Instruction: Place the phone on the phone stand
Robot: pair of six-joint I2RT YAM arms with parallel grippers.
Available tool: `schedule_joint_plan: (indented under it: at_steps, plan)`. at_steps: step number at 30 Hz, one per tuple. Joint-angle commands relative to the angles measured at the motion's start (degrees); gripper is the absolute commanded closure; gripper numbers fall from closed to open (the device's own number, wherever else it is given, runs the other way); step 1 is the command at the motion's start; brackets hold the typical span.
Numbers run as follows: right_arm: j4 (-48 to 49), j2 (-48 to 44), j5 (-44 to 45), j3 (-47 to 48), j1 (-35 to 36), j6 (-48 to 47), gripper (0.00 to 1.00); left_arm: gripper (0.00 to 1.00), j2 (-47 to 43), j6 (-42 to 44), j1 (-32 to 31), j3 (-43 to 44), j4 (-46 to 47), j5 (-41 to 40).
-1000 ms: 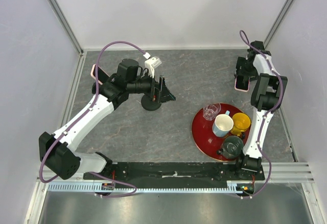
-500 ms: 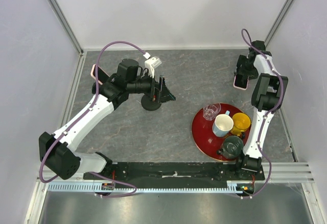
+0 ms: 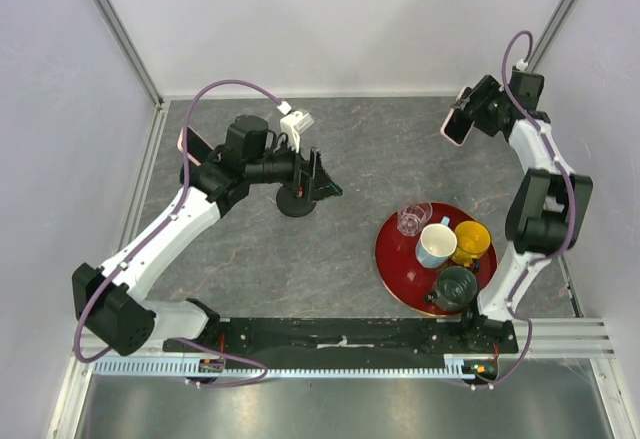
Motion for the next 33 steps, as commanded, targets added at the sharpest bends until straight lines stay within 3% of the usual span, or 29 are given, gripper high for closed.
schedule_joint_plan:
  at_steps: [1, 5, 8, 14, 21, 26, 28, 33]
  plan:
    - [23.31, -13.17, -13.02, -10.67, 1.72, 20.82, 1.00, 0.07, -2.84, 1.55, -0.09, 1.30, 2.33, 1.40]
    - [42.52, -23.96, -15.49, -25.11, 5.67, 36.64, 1.00, 0.07, -4.69, 0.67, -0.09, -0.63, 6.11, 2.72]
    - [49.24, -29.59, -13.30, -33.47, 10.24, 45.46, 1.00, 0.07, -5.66, -0.99, -0.09, -2.64, 10.32, 3.33]
    - [44.01, -39.71, 0.22, -39.46, 24.64, 47.86, 1.00, 0.05, -8.12, -5.56, -0.27, -9.06, 22.79, 4.66]
    - [45.31, -39.91, 7.88, -43.15, 37.31, 58.14, 1.00, 0.05, -8.74, -3.99, -0.44, -10.83, 23.96, 0.97]
    - [45.67, -39.99, 13.86, -44.12, 45.57, 62.01, 1.00, 0.14, -9.08, -2.77, -0.44, -10.83, 22.91, -2.45]
    - [44.17, -40.25, 16.85, -44.03, 48.29, 62.54, 1.00, 0.24, -9.35, -1.97, -0.44, -10.39, 21.51, -4.47]
    - [40.83, -42.27, 22.54, -45.17, 52.86, 65.27, 1.00, 0.30, -9.70, -0.65, -0.44, -10.39, 20.00, -7.30]
